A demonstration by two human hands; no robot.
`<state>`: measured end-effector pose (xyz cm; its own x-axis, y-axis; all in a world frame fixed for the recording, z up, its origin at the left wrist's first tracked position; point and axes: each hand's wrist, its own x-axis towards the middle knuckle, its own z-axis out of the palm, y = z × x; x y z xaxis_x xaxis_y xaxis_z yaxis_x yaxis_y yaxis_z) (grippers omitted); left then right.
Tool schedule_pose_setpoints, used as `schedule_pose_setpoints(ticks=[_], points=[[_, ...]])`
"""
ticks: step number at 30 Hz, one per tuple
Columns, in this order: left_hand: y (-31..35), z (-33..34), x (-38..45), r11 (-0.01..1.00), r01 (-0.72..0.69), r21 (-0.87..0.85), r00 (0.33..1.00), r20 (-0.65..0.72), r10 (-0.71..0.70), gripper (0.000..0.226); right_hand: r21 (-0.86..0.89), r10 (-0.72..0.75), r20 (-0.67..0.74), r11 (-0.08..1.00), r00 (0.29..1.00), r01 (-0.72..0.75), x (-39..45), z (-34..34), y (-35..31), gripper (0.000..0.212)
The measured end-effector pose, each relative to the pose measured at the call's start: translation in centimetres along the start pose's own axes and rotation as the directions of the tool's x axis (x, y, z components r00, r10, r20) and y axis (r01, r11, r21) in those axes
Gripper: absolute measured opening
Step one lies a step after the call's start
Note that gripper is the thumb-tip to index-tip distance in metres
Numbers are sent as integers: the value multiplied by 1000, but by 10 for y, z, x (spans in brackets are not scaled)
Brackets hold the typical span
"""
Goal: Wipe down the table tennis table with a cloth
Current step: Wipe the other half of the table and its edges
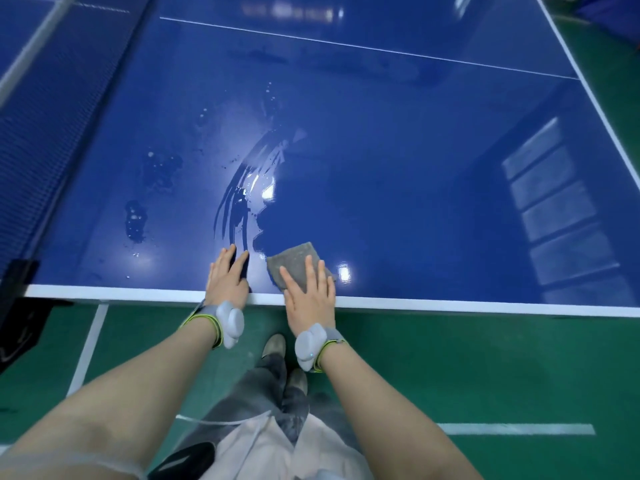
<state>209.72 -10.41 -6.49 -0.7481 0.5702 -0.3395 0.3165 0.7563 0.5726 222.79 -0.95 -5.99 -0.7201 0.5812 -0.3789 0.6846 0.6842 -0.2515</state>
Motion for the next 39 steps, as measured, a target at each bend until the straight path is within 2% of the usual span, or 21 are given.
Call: schedule_pose_setpoints(ticks=[5, 9, 13, 18, 22, 24, 28, 31, 34, 39], points=[[-2, 8, -19, 1000, 6, 16, 1000, -15, -5, 58, -20, -130, -49, 991, 990, 129, -10, 1, 34, 51], [-6, 12, -37, 1000, 14, 6, 1000, -20, -14, 54, 8, 36, -138, 999, 990, -36, -20, -1, 64, 46], [-8, 14, -47, 999, 22, -36, 999, 38, -20, 54, 9, 129, -60, 992, 990, -128, -21, 1, 48, 48], [-19, 3, -58, 1000, 6, -24, 997, 74, -4, 54, -39, -97, 35, 994, 995, 98, -29, 7, 2, 49], [-20, -4, -58, 1000, 12, -2, 996, 94, -12, 52, -67, -191, 80, 978, 978, 197, -25, 3, 2, 47], [-20, -7, -57, 999, 18, 38, 997, 70, -21, 51, -54, -162, 56, 985, 985, 165, -25, -2, 17, 47], [-31, -12, -57, 989, 45, 143, 999, 8, -46, 46, -66, 21, -39, 998, 999, -24, -29, -2, 40, 47], [-41, -17, -56, 981, 23, 191, 999, 36, -31, 47, -54, 70, -10, 996, 997, -71, -28, -3, 28, 48], [-49, -25, -47, 978, 8, 208, 998, 53, -19, 48, -62, -33, 47, 997, 998, 36, -25, 3, -3, 47], [-62, -41, -34, 972, 74, 222, 997, 7, -77, 54, -90, -195, 148, 974, 970, 209, -21, 15, -55, 48]])
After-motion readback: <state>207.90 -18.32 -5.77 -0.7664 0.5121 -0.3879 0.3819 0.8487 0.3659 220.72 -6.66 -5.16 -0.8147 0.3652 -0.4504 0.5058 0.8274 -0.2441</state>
